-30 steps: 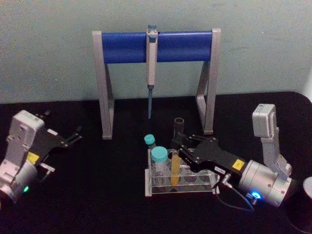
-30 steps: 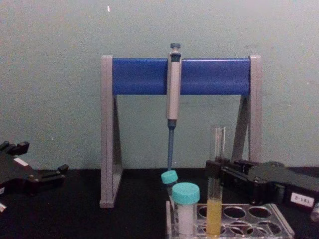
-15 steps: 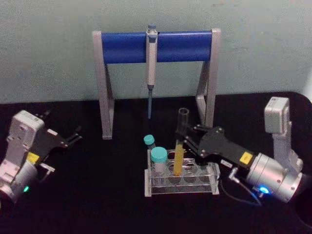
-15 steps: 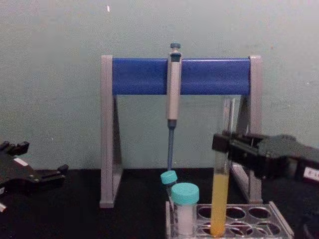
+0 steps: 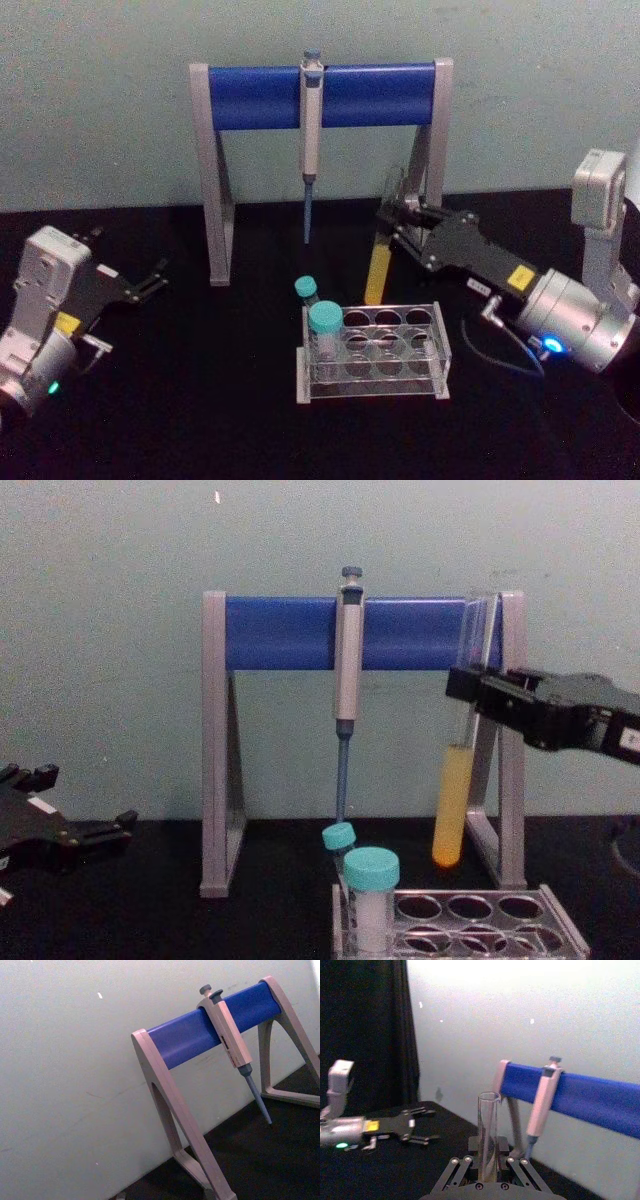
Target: Pick up the test tube from the test tube rack, shake it, then place it back into the test tube rack.
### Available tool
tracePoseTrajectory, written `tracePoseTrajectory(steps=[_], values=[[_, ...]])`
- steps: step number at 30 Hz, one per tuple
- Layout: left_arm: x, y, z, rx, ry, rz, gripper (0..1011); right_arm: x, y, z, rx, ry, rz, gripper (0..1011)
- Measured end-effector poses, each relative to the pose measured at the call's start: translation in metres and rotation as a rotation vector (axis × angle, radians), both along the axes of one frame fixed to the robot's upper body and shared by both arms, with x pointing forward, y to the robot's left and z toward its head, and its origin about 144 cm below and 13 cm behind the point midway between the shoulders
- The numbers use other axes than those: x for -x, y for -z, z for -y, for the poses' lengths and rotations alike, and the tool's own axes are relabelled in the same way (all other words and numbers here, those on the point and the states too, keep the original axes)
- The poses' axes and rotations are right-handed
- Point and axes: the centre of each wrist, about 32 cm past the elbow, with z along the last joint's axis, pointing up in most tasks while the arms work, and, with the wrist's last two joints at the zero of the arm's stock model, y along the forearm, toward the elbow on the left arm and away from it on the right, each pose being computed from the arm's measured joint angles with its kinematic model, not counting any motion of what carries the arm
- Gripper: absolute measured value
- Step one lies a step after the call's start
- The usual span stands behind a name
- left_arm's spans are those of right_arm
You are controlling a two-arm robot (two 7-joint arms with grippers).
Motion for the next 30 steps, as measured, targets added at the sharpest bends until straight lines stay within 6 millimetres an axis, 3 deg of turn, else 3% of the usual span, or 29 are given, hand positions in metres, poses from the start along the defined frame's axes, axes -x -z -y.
tracePoseTrajectory(steps=[16,30], values=[[0.000,0.000,0.000,0.000,0.000,0.000,1001,-0.024,-0.002,-0.005,0.014,0.061,-0.008,221],[0.000,0.000,0.000,0.000,0.000,0.000,1001,-0.016,-0.004,0.002,0.032,0.103,-0.004,221]])
